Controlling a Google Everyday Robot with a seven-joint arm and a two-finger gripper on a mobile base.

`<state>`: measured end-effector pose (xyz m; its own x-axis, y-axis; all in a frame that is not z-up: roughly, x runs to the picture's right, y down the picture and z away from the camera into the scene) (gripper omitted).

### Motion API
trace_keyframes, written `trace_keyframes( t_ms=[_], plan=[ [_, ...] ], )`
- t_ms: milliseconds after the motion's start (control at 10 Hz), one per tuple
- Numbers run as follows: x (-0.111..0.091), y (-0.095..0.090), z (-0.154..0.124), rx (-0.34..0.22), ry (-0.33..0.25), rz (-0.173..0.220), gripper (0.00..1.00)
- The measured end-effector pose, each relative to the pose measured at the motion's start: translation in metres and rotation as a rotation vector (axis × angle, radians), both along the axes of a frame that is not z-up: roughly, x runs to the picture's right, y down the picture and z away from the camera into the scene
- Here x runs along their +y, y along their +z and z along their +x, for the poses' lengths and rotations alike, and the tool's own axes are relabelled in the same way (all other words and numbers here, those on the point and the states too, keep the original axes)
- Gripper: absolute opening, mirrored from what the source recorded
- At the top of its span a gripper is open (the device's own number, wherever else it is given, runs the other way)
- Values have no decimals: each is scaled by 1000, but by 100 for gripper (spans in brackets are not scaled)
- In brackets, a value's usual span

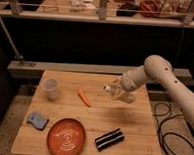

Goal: Stand the bottle upright

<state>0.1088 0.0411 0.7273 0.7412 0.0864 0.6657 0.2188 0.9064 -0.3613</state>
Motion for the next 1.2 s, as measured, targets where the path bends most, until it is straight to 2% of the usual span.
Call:
trace_keyframes(
  t_ms=[500, 800, 1200],
  plan=[
    [-10, -15, -4, -69, 16, 12, 5],
    [-18, -30, -9, -127, 47, 10, 5],
    [-22, -40, -13, -189, 80, 9, 5]
  ],
)
